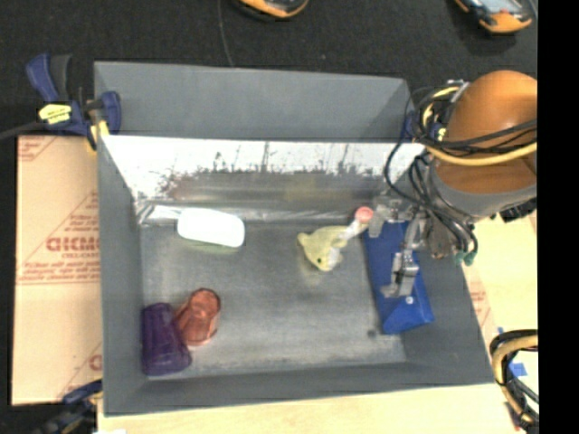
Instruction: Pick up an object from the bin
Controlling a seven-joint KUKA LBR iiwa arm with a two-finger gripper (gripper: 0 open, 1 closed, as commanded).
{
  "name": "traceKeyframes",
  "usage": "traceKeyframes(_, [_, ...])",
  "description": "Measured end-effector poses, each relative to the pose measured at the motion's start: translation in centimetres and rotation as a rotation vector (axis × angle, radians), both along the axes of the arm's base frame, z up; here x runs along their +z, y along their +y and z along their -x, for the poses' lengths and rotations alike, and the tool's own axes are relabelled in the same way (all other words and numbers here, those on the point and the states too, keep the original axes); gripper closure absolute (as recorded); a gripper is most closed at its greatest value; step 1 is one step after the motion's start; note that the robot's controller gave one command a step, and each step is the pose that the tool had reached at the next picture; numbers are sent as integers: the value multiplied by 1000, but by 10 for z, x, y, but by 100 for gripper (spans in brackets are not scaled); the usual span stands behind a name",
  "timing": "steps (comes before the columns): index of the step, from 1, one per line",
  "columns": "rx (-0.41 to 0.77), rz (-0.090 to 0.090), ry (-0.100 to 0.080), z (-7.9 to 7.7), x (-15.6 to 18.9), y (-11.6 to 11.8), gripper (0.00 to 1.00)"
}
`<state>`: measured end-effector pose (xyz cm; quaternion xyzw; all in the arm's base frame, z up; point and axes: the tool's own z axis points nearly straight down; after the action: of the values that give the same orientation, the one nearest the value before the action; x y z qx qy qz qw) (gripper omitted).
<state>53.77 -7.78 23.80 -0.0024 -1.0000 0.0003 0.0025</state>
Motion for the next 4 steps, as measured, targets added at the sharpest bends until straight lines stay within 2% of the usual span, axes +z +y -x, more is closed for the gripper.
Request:
traceKeyframes(1, [2, 1, -6, -1, 4, 0, 0])
traceKeyframes(2, [112, 3, -16, -42, -29, 21, 0])
traceKeyframes(3, [152, 0, -11, -56, -49, 29, 0])
traceKeyframes(4, [9, -1, -8, -58, -6, 31, 0])
